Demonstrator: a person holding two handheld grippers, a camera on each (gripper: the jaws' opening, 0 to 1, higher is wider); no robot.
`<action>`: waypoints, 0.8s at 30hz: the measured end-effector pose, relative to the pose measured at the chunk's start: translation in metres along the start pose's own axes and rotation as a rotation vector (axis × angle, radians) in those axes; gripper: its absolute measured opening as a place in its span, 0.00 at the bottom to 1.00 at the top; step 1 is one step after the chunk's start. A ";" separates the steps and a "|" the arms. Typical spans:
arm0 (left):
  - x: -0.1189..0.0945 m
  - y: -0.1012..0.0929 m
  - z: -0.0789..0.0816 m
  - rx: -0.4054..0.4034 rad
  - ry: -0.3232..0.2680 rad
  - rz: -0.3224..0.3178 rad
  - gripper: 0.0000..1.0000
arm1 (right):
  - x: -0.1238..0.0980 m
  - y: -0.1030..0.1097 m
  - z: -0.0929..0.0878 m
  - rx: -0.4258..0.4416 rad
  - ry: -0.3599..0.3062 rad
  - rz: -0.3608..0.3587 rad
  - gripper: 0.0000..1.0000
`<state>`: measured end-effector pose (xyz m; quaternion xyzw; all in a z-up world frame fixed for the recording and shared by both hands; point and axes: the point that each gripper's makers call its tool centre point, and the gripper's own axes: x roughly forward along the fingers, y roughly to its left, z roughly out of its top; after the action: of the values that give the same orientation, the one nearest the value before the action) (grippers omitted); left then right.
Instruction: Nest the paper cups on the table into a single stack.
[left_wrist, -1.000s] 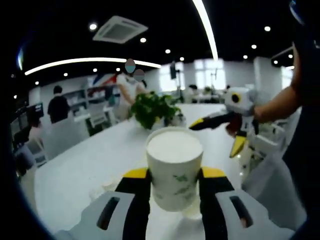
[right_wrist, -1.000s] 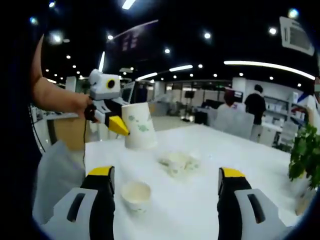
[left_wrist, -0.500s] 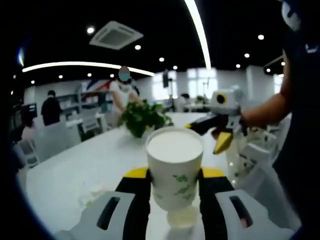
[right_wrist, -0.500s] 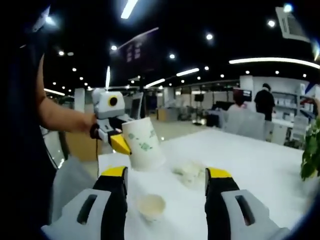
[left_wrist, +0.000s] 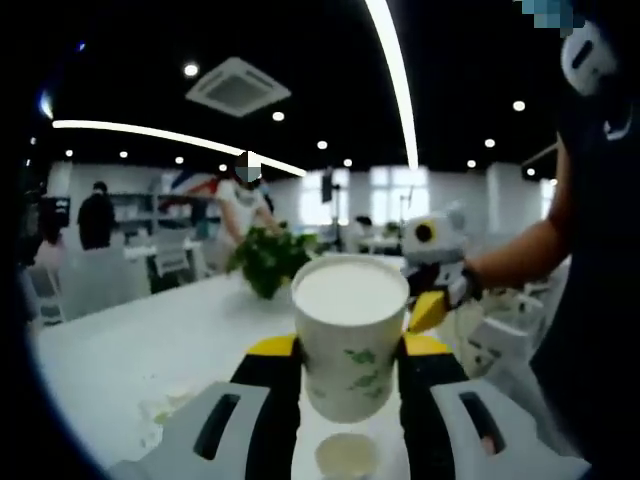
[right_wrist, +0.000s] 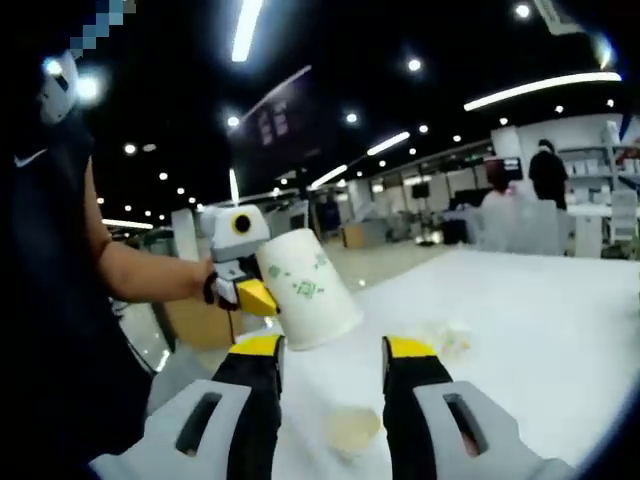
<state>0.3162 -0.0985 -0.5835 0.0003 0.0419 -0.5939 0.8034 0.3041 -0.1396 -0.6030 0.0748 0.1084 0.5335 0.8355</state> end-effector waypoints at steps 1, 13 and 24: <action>0.000 -0.002 0.002 -0.004 -0.012 -0.007 0.36 | 0.001 0.003 0.002 0.017 -0.008 0.014 0.31; -0.005 -0.008 0.003 -0.023 -0.029 -0.040 0.36 | 0.008 0.020 0.008 0.073 -0.018 0.095 0.26; -0.012 -0.019 -0.007 -0.037 0.019 -0.112 0.37 | 0.009 0.036 0.014 0.143 -0.019 0.180 0.18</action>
<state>0.2939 -0.0926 -0.5887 -0.0116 0.0604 -0.6371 0.7683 0.2803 -0.1162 -0.5817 0.1488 0.1311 0.5965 0.7778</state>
